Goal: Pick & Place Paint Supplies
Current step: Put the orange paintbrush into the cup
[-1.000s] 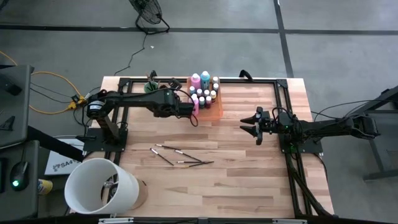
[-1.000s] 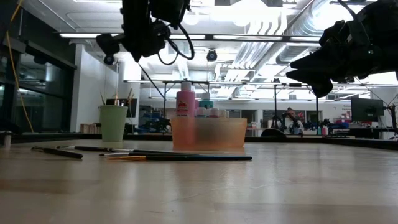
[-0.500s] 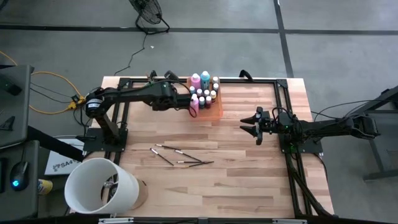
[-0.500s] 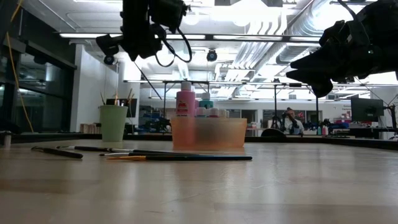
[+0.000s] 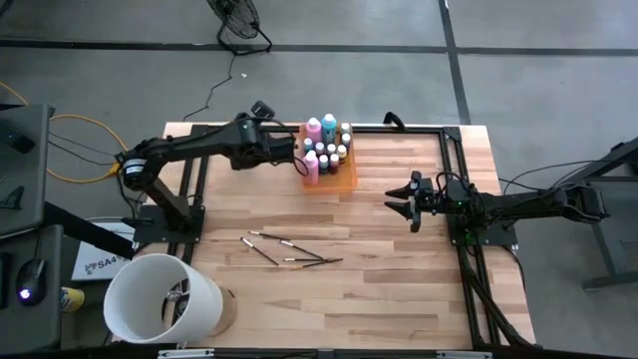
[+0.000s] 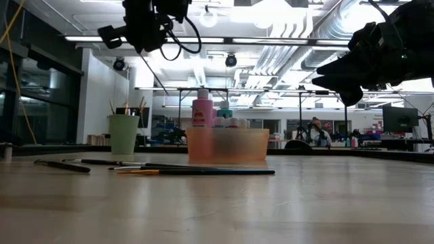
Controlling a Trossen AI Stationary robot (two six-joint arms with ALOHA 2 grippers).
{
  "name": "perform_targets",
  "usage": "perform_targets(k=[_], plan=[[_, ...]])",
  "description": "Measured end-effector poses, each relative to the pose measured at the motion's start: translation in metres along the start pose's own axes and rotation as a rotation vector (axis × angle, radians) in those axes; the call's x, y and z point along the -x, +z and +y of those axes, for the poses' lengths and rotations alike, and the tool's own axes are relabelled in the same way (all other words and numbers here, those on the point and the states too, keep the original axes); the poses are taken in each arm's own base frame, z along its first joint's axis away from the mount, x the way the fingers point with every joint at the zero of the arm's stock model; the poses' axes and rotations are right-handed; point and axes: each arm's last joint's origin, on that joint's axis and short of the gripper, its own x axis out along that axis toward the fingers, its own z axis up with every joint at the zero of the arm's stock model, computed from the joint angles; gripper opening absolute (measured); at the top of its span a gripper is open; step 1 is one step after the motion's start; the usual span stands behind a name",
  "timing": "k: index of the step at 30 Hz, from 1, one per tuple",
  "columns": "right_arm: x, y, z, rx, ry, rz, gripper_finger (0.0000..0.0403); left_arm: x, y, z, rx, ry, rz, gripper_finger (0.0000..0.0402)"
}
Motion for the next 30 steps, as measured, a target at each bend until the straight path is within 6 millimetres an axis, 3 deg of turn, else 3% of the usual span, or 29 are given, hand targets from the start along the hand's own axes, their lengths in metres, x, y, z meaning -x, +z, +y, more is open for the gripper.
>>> perform_targets(k=[8, 18, 30], plan=[[0.000, 0.000, 0.000, 0.000, 0.000, 0.000, 0.0160, -0.008, -0.016, 0.000, 0.065, -0.032, 0.007, 0.0000], [0.000, 0.000, 0.000, 0.000, 0.000, 0.000, 0.0160, -0.004, -0.030, -0.002, 0.107, -0.007, 0.014, 0.0000], [0.000, 0.000, 0.000, 0.000, 0.000, 0.000, 0.0160, 0.004, -0.069, -0.010, 0.202, 0.035, 0.010, 0.0000]])
